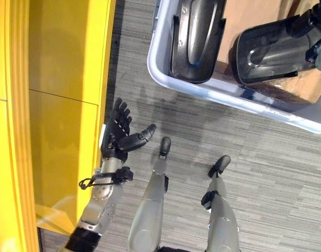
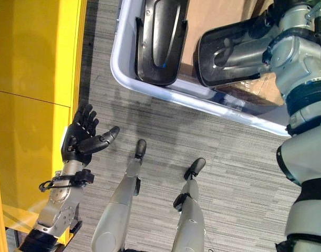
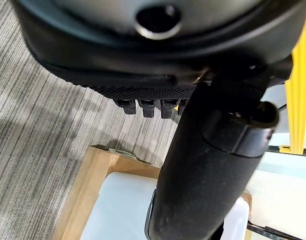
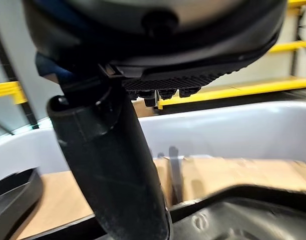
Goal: Move parts from the plastic box to the shelf.
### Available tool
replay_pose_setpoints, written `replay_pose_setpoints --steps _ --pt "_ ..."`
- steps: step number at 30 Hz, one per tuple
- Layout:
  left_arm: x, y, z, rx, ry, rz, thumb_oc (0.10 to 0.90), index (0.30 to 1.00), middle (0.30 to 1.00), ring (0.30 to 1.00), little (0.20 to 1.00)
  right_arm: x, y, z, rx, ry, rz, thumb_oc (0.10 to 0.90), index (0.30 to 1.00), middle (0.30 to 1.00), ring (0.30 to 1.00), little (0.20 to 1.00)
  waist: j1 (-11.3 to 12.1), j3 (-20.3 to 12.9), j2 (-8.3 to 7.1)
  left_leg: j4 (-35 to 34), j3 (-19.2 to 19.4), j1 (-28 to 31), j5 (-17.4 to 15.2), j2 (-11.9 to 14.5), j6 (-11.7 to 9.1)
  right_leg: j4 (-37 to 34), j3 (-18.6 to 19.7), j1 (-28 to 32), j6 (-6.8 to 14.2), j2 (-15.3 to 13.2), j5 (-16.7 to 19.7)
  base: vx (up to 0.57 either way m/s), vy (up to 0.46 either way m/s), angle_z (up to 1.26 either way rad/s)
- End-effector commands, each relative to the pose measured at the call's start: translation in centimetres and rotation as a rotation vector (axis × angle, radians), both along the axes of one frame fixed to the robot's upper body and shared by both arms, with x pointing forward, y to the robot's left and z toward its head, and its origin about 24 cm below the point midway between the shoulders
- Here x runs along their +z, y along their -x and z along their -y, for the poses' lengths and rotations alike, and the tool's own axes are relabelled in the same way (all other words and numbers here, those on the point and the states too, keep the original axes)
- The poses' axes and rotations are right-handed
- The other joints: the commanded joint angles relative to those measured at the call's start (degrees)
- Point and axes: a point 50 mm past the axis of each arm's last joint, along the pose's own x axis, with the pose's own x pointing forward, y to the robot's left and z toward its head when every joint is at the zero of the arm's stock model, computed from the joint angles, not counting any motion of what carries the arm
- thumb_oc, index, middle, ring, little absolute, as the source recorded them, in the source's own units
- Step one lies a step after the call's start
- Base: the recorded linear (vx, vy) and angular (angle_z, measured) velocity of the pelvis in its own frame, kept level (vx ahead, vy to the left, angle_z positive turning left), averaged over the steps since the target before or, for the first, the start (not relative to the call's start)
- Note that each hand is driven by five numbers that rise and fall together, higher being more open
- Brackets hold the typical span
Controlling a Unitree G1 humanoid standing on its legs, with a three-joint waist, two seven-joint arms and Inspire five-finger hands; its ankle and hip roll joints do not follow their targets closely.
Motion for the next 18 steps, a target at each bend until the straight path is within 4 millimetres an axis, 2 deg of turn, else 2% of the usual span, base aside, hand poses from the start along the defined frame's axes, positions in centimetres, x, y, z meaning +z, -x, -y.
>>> replay_pose_setpoints --steps 1,18 --pt "3.6 1.7 -0.9 0.017 -0.017 0.218 0.900 1.000 1.000 1.000 1.000 8.3 4.8 0.8 -0.092 0.152 0.263 0.900 1.000 1.000 1.000 1.000 0.3 -0.9 -0.41 -3.0 -0.1 1.8 0.5 -1.6 0.8 7.0 -1.4 4.6 5.5 -3.7 -4.6 0.00 0.000 0.00" --pt "3.5 1.6 -1.7 0.052 -0.037 0.207 0.900 1.000 1.000 1.000 1.000 10.5 5.7 -1.8 -0.107 0.344 0.313 0.900 1.000 1.000 1.000 1.000 0.2 -0.9 -1.00 -3.4 0.0 2.6 0.7 -1.6 0.9 6.8 -1.5 5.3 5.5 -3.6 -4.7 0.00 0.000 0.00"
